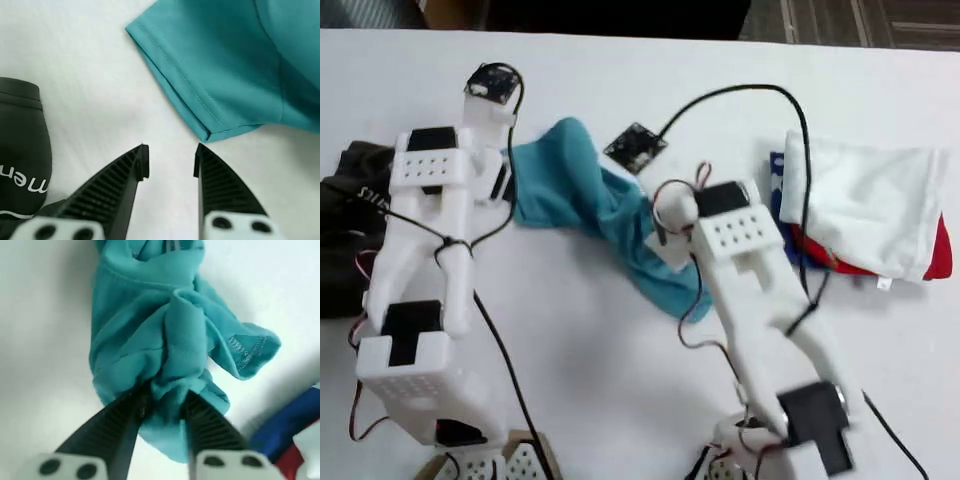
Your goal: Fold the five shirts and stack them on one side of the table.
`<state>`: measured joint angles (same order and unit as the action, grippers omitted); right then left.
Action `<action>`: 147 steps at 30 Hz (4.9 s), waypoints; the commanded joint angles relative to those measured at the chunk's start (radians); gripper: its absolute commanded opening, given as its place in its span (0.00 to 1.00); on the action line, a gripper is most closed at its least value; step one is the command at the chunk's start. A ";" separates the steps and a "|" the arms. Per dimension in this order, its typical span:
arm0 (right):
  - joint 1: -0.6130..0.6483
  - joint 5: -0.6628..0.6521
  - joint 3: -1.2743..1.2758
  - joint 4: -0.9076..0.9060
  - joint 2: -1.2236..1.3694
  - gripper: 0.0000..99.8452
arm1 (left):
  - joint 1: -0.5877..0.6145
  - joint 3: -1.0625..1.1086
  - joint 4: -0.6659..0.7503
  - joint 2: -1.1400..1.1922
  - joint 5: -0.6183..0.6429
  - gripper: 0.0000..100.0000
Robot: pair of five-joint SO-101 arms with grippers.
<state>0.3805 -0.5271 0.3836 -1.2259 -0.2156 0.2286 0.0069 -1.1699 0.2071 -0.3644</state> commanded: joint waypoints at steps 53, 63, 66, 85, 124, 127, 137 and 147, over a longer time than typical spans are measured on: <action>0.084 -0.011 0.040 -0.030 -0.045 0.23 | 0.006 -0.005 0.015 -0.069 0.002 0.17; 0.156 -0.011 0.080 -0.019 -0.084 0.22 | 0.005 -0.005 0.015 -0.069 0.002 0.17; 0.139 -0.011 0.137 0.033 -0.084 0.22 | 0.005 -0.005 0.011 -0.069 0.002 0.17; 0.096 -0.011 0.232 0.113 -0.096 0.02 | 0.005 -0.005 0.014 -0.069 0.003 0.17; -0.481 -0.006 -1.336 -0.134 0.759 0.02 | -0.582 -0.031 -0.057 -0.133 0.020 0.21; -0.518 -0.006 -1.343 -0.134 0.776 0.02 | -0.617 -0.007 0.048 -0.072 0.055 0.24; -0.530 -0.011 -1.346 -0.148 0.776 0.02 | -0.624 -0.165 0.164 0.282 0.075 0.25; -0.547 -0.005 -1.356 -0.199 0.746 0.02 | -0.559 -0.604 -0.091 0.575 -0.075 0.02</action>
<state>-0.1565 -0.5286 -0.9221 -1.4024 0.5700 -0.3974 -0.4611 -1.1960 0.7564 -0.4135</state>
